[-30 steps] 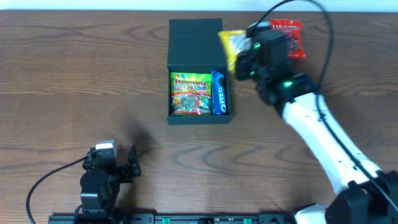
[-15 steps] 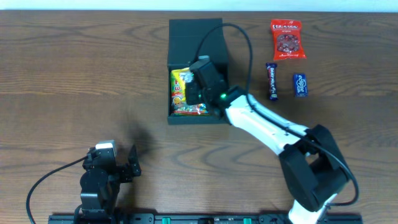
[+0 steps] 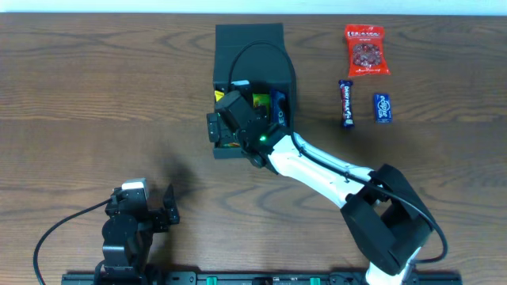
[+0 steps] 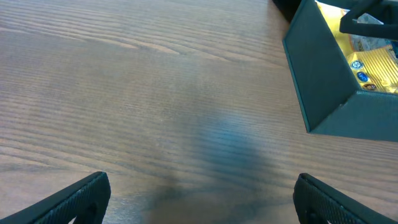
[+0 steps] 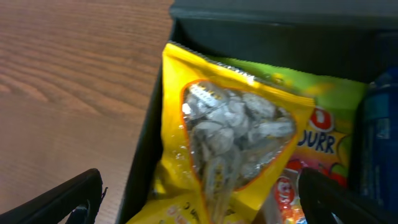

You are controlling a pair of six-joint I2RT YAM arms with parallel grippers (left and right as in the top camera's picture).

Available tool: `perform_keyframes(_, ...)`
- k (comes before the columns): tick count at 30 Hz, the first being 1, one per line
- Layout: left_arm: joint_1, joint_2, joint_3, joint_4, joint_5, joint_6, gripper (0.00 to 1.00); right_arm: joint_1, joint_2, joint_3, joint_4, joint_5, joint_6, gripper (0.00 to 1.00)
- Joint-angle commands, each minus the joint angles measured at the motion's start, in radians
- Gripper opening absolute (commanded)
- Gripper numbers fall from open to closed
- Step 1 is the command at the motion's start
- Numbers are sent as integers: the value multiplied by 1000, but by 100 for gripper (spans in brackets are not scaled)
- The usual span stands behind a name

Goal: Pack container
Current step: 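Lower the yellow Hacks bag into the box and release it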

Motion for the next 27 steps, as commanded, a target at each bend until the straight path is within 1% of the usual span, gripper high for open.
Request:
perform_keyframes(1,3,-6,-10,5,-3,-11,95,-21,-24,39,3,36,-35,83)
perform_keyframes(3,3,-6,-10,5,-3,-11,95,-23,-34,42,3,30,-69,43)
perform_keyframes(4,3,-6,-10,5,-3,-11,95,-22,-38,42,3,25,-77,18)
perform_keyframes(5,3,-6,-10,5,-3,-11,95,-23,-38,42,3,3,-88,8)
perform_keyframes(6,3,-6,-10,5,-3,-11,95,-24,-37,42,3,-34,-106,2)
perform_keyframes(8,3,-6,-10,5,-3,-11,95,-25,-29,42,-1,-77,-130,1)
perform_keyframes(15,3,-6,-10,5,-3,-11,95,-41,62,42,-1,-85,-136,1)
perform_keyframes(18,3,-6,-10,5,-3,-11,95,-49,111,42,0,-185,-183,1)
perform_keyframes(20,3,-6,-10,5,-3,-11,95,-49,132,42,-1,-213,-209,1)
perform_keyframes(24,3,-6,-10,5,-3,-11,95,-50,124,42,7,-229,-295,1)
perform_keyframes(27,3,-6,-10,5,-3,-11,95,-68,85,43,11,-228,-308,1)
